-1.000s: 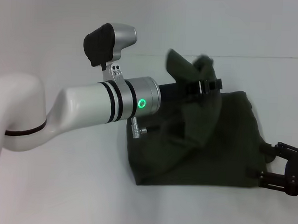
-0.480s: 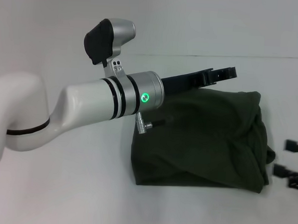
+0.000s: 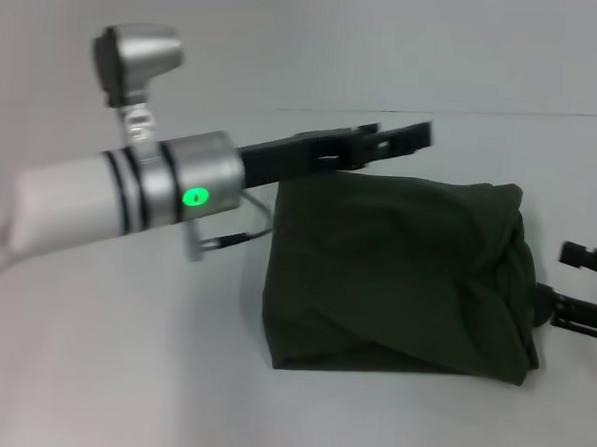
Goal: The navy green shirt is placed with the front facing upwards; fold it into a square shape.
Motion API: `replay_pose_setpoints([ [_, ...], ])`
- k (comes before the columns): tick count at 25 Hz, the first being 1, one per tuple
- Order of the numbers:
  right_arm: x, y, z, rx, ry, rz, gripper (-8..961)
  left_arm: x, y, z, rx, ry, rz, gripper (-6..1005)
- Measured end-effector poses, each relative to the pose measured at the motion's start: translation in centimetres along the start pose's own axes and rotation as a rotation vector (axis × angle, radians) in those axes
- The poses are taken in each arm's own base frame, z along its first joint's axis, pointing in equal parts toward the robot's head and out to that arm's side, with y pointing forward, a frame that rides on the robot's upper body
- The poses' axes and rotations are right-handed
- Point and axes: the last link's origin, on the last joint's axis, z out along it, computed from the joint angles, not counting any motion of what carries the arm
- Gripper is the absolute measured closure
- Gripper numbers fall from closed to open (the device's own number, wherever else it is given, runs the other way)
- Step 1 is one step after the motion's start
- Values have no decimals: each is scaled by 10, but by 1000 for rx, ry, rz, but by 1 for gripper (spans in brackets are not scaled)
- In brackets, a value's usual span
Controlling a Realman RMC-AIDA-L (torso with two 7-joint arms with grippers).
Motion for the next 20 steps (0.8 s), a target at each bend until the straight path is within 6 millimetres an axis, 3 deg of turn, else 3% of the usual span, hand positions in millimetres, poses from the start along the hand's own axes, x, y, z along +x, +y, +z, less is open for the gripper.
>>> replay_pose_setpoints([
  [7,-7,-6,36,-16,51,10,69,-9,-14,-71,-56,-178,164,94],
  [12,-14,-14,52,14,84,33,69,-17,-3,-115,-175,-320,285,95],
  [16,-18,-21,70,54,118,75,69,-21,10,-131,-276,-351,317,95],
  [20,-19,-31,87,126,168,124,68,-25,12,-132,-287,-346,330,95],
])
